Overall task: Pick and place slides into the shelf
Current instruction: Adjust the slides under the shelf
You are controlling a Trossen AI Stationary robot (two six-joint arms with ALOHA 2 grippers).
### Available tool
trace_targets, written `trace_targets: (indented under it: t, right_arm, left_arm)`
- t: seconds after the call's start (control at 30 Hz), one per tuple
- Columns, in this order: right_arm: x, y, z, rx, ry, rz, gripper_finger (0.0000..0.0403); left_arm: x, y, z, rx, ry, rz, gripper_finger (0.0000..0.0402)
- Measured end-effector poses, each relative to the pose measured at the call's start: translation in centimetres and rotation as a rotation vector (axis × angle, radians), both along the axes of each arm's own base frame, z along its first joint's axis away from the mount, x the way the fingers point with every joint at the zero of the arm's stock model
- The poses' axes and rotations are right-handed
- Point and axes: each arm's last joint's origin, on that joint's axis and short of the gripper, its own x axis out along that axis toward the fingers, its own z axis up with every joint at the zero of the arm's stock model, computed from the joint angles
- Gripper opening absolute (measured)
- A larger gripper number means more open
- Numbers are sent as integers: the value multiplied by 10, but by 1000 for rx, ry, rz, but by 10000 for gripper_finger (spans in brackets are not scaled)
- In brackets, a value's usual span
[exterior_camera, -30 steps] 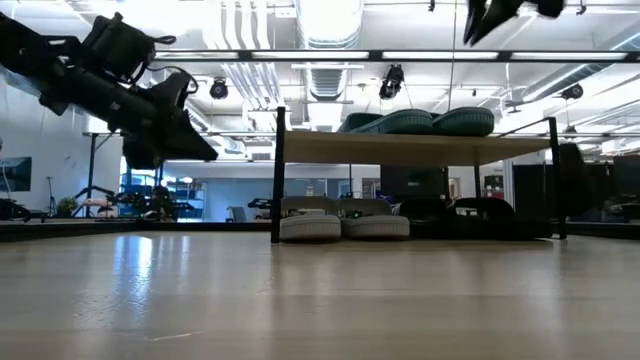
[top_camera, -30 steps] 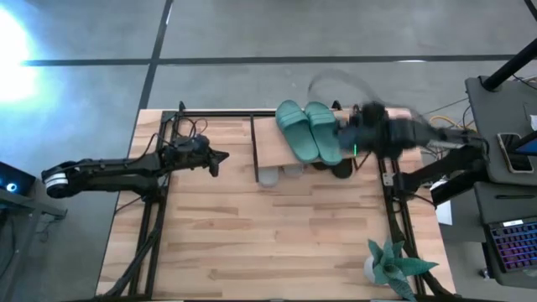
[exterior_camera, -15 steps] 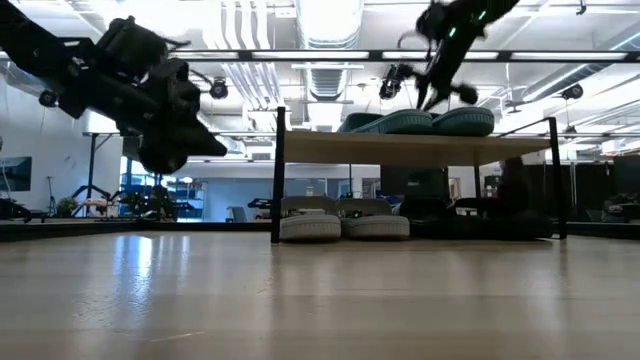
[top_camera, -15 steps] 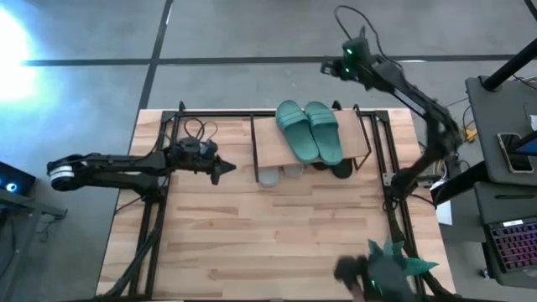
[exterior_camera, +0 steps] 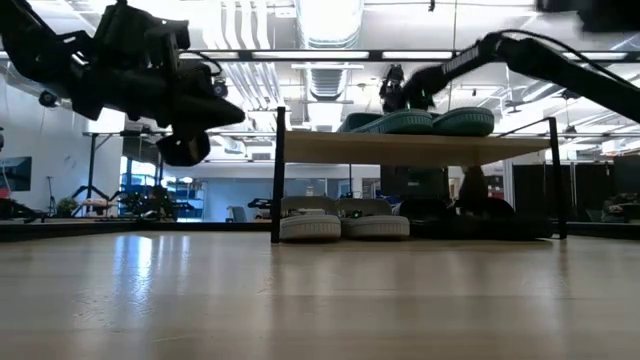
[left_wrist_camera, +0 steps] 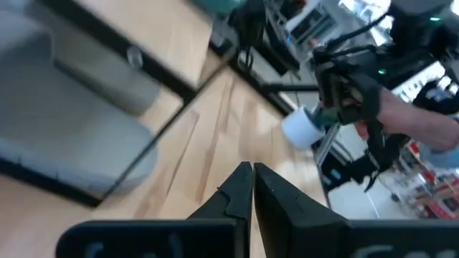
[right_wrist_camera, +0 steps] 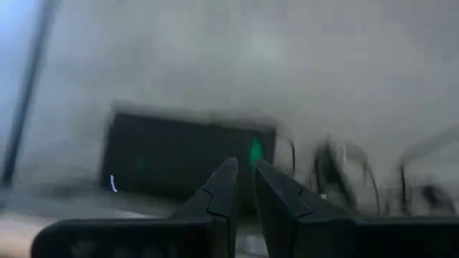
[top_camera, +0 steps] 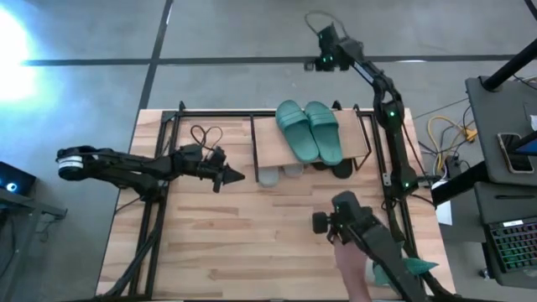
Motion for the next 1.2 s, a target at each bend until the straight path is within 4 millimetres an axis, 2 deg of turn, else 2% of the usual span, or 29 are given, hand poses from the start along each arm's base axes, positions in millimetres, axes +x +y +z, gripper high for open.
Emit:
trace_targets:
  t: [0.07,0.13,0.23,0.5,0.67,0.8,1.03,1.2]
  right_arm:
    - [-6,2,-24,94,26,3,38]
    - [-10,4,-35,129,61,20,38]
    - [-11,8,-45,159,98,62,38]
    - [8,25,-65,208,150,136,38]
    - [11,25,-88,251,215,134,38]
    - [9,23,-94,249,240,121,38]
    - [2,26,-107,323,303,115,38]
    - [9,25,-113,291,291,134,38]
  left_arm:
    - [1,-4,-5,-3,27,-18,0]
    - [1,-11,-14,5,64,-31,0]
    - [1,-22,-30,51,134,-38,0]
    - [9,-43,-64,69,276,-116,0]
    - [18,-52,-65,100,165,-158,0]
    - [22,-58,-63,102,92,-176,0]
    - [22,-62,-67,120,111,-152,0]
    - [23,-61,-66,130,106,-128,0]
